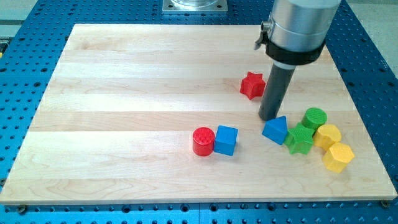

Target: Move the blue triangle to the bottom right of the blue cube

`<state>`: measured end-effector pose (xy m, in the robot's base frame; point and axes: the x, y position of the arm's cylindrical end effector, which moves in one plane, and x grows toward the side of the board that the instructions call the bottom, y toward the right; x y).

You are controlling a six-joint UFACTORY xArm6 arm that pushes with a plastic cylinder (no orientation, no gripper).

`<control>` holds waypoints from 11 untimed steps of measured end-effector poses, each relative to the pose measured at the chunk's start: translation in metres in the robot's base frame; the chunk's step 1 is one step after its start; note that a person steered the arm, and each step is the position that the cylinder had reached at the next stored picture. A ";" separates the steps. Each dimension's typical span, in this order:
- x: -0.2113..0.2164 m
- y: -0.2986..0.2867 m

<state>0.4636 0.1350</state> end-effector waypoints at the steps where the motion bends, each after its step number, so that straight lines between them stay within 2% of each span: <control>1: 0.022 0.020; 3: 0.069 -0.030; 4: 0.072 -0.061; 5: 0.054 -0.036; 7: 0.104 -0.024; 9: 0.119 0.032; 10: 0.155 0.028; 11: 0.147 -0.029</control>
